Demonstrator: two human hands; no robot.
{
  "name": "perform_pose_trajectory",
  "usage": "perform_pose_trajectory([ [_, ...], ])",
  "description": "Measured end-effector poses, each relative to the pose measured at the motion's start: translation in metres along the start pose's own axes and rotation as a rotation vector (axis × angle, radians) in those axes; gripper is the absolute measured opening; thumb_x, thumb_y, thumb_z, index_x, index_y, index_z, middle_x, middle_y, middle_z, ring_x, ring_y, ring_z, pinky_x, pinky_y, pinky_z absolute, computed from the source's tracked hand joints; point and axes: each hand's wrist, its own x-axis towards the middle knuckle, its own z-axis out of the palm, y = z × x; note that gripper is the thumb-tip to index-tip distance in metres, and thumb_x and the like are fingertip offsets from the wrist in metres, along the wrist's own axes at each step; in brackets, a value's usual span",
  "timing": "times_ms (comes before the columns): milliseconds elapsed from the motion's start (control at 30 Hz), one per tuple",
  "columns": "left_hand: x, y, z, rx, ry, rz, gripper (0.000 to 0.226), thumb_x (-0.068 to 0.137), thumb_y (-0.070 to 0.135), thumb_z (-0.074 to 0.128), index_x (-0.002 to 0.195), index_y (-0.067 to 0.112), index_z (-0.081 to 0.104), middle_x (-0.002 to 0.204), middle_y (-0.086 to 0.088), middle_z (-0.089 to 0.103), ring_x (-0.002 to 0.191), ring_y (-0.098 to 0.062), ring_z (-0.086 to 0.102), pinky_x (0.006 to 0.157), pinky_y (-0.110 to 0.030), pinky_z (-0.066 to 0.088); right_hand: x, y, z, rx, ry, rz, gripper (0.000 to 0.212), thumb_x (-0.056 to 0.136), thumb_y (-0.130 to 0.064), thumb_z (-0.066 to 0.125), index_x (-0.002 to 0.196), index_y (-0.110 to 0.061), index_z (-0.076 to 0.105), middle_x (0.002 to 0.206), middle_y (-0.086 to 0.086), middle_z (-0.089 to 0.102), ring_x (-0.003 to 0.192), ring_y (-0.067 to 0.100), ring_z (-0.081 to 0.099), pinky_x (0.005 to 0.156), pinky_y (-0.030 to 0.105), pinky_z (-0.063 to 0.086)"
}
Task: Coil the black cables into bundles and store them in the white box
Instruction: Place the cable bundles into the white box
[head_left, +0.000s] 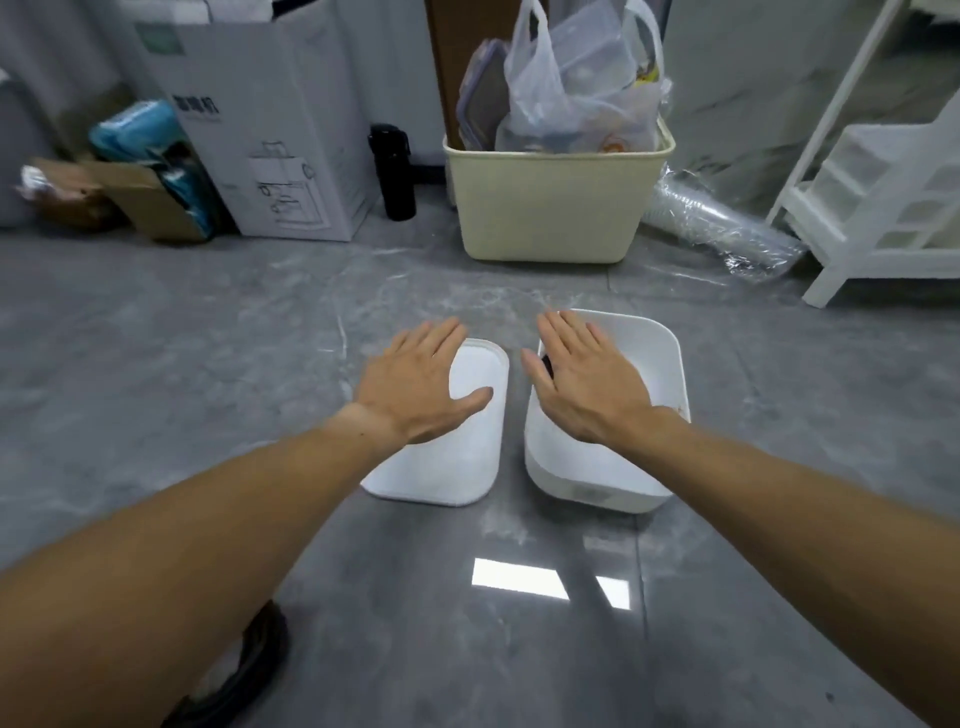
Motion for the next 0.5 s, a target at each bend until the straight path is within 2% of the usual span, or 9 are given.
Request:
perform_pose_trajectory([
  [233, -0.067, -0.047, -0.025, -0.004, 0.053, -0.081, 0.077, 0.093, 0.060, 0.049, 0.149, 0.010, 0.035, 0.156, -0.006, 0.037, 0.142, -0.024, 0.033, 0.116, -0.034, 0.019, -0.007, -0.079, 0.009, 0.028, 0.000, -0.154, 0.062, 0.107, -0.043, 0.020, 0.157, -0.007, 0.017, 0.166, 0.006, 0.015, 0.153, 0.018, 0.006, 0.124, 0.035, 0.001],
  [300, -0.088, -0.061, -0.024, -0.014, 0.051, -0.129, 0.079, 0.092, 0.061, 0.049, 0.152, 0.013, 0.032, 0.158, -0.004, 0.034, 0.144, -0.022, 0.030, 0.117, -0.033, 0.016, -0.012, -0.097, 0.014, 0.036, 0.004, -0.194, 0.060, 0.107, -0.042, 0.023, 0.156, -0.007, 0.020, 0.165, 0.007, 0.019, 0.153, 0.019, 0.009, 0.123, 0.034, 0.002],
  [367, -0.109, -0.074, -0.020, -0.023, 0.033, -0.194, 0.084, 0.091, 0.064, 0.047, 0.156, 0.017, 0.024, 0.163, 0.000, 0.025, 0.149, -0.020, 0.021, 0.120, -0.033, 0.010, -0.016, -0.114, 0.019, 0.052, -0.019, -0.211, 0.061, 0.107, -0.042, 0.023, 0.157, -0.007, 0.017, 0.167, 0.006, 0.014, 0.154, 0.018, 0.006, 0.122, 0.033, -0.001],
  [500, -0.152, -0.092, -0.009, -0.012, 0.007, -0.277, 0.089, 0.090, 0.068, 0.044, 0.157, 0.015, 0.022, 0.164, -0.001, 0.022, 0.151, -0.019, 0.019, 0.122, -0.035, 0.011, -0.025, -0.143, 0.036, 0.015, -0.067, -0.292, 0.063, 0.107, -0.044, 0.020, 0.159, -0.008, 0.012, 0.168, 0.005, 0.008, 0.154, 0.019, 0.001, 0.121, 0.032, -0.005],
])
